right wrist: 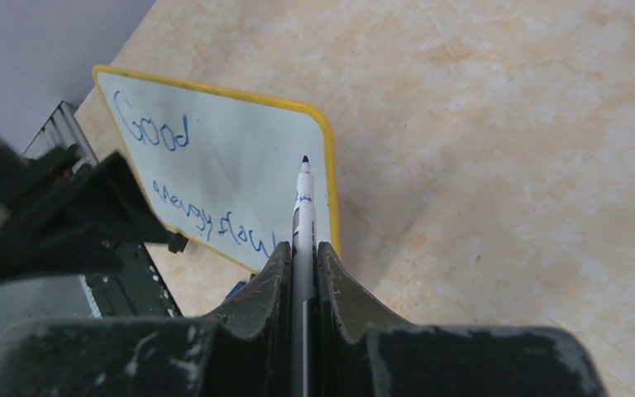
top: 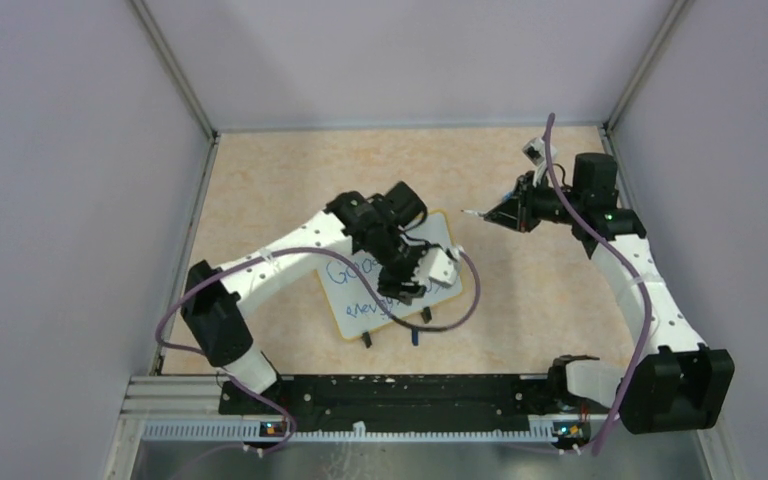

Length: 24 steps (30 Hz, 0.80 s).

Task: Write a sentence on the whiteboard
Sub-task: Pick up the pen cap from the center of the board.

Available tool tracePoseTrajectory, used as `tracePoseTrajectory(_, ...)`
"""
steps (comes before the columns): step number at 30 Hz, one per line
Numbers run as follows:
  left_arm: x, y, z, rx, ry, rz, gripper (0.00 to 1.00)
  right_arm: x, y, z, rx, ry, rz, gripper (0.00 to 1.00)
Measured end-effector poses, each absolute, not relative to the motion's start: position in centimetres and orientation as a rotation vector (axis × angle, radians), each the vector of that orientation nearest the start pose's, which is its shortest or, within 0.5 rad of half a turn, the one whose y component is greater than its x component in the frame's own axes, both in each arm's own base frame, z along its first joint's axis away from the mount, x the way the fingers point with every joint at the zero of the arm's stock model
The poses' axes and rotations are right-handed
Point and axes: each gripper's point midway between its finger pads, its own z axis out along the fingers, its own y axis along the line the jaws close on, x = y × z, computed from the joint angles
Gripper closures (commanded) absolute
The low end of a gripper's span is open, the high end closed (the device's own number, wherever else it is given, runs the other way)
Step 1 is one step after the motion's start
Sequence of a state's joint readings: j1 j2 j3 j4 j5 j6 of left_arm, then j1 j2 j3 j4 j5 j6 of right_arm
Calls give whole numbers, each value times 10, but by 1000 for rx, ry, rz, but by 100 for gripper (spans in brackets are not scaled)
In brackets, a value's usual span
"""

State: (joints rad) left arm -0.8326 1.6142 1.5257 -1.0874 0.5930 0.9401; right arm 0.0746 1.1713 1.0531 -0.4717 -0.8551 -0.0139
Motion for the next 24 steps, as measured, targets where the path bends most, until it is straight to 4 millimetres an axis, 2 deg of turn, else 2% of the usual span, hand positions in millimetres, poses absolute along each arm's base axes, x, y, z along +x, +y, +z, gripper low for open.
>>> tracePoseTrajectory(3,150,-323,165,-2899,-1705,906,37,298,146,240,-527,2004,941,100)
tracePoseTrajectory(5,127,-328,150,-2963,-1517,863,38,302,139,232,-486,2022,937,100)
tracePoseTrajectory(8,100,-323,127,-3025,-1265,803,40,305,134,222,-453,2044,928,100)
tracePoseTrajectory(10,93,-316,114,-3037,-1159,769,43,305,133,218,-446,2050,925,100)
tracePoseTrajectory(14,92,-316,93,-3054,-1012,736,48,308,133,220,-450,2037,914,100)
tracePoseTrajectory(24,106,-324,48,-3087,-799,651,49,308,133,218,-452,2032,909,100)
